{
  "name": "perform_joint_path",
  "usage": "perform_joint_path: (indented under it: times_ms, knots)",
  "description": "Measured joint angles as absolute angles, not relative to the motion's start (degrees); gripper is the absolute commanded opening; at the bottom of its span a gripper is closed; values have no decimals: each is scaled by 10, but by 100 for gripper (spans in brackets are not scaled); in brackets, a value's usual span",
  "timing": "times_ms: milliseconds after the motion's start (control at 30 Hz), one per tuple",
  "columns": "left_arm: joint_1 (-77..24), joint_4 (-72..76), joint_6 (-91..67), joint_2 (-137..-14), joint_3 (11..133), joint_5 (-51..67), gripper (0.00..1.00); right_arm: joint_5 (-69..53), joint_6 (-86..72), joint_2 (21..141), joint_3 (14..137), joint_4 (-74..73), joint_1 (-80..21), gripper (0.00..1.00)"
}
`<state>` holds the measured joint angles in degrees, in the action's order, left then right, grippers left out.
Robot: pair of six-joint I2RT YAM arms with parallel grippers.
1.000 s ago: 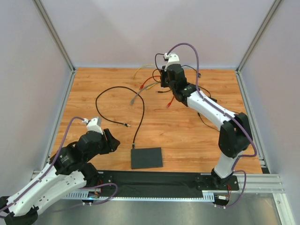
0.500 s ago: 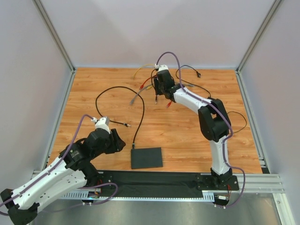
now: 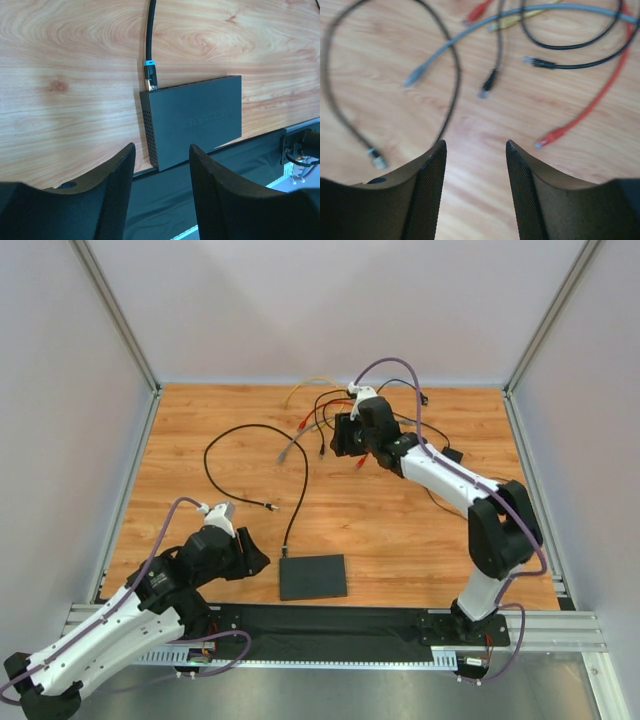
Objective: Pull the plug from the switch port
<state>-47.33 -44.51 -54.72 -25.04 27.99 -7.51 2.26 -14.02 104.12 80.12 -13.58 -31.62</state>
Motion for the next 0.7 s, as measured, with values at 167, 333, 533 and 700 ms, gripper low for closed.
perform_joint_path:
  times_ms: [167,333,533,700]
  knots:
    - [-473,-426,-554,-251,260,-67,50,-157,-227,956,677,-32,-328,49]
    - [-473,-398,-563,-263,240,-52,32,-289,-287,1000,597,56,-392,46]
    - [-473,-339,-577,-293,209,-17,26,-380,-327,1058,559,127,-443,41]
    - [-473,-302,-587,-314,192,6,20,-408,-353,1068,530,176,-443,41]
